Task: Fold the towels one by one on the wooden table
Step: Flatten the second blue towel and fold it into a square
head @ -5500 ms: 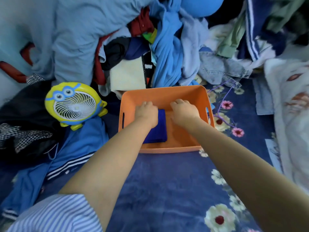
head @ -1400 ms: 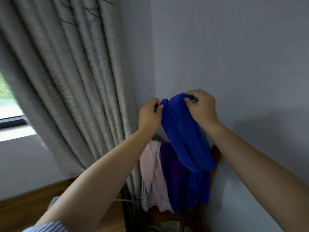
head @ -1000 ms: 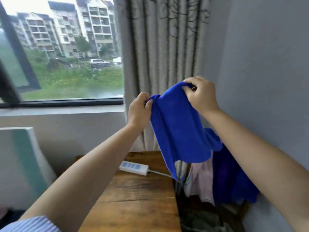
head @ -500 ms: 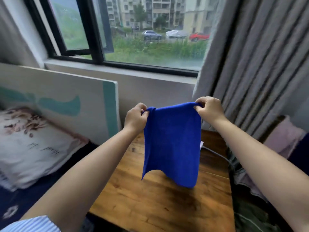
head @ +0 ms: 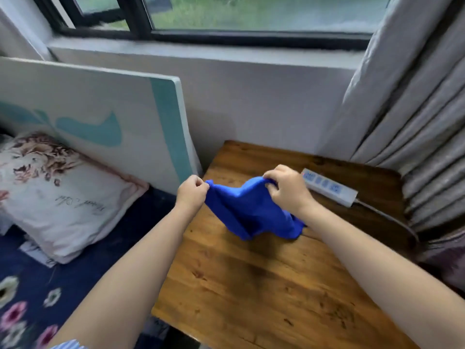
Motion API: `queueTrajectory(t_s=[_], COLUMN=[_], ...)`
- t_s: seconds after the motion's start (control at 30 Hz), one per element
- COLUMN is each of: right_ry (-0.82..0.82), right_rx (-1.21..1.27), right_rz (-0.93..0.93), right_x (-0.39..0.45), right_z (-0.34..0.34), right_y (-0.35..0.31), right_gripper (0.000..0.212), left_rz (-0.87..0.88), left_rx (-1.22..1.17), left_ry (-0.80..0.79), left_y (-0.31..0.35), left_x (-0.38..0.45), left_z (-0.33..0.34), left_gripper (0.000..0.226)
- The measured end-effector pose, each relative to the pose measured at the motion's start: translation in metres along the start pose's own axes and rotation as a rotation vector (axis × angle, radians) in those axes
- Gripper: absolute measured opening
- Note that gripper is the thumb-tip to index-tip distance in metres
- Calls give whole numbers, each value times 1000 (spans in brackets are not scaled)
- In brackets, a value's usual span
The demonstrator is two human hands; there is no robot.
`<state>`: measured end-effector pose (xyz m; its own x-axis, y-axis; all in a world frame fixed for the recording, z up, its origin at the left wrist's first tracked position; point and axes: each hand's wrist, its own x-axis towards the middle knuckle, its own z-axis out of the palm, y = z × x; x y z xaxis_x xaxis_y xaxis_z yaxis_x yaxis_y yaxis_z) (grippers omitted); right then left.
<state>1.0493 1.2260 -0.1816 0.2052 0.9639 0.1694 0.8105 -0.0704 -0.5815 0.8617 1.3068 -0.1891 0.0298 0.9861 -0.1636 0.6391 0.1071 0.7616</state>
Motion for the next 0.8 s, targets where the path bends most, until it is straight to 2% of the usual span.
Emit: queueTrajectory(t_s=[0.13,0.23,0.4,0.53,0.63,0.7,0.8], right_ry=[-225,-321,-504,-702,-850,-749,-306], right_rx=[-65,-123,-199,-255,-212,-163,-246], right_rz=[68,110,126,135,166,250,306], right_x=[-17,-34,-56,-70,-74,-71,-59], right_z=[72,115,151,167,160,154,149], right_y=[24,41,53,54,53,57,73], right_gripper=[23,24,30,28,25,28,19], left_rz=[-113,-201,-267,-250,-242,-223,-178], left_rx=[240,357,514,600,660,688,666], left_ry=[-130,-278,-552,-624,-525,-490,-448], left_y=[-53,-91,-129,-147,-158,-167,-175], left_x=[16,22,29,37,42,44,48], left_z=[23,39,60,70,75,79,83], left_gripper=[31,26,35,31,43,38,27])
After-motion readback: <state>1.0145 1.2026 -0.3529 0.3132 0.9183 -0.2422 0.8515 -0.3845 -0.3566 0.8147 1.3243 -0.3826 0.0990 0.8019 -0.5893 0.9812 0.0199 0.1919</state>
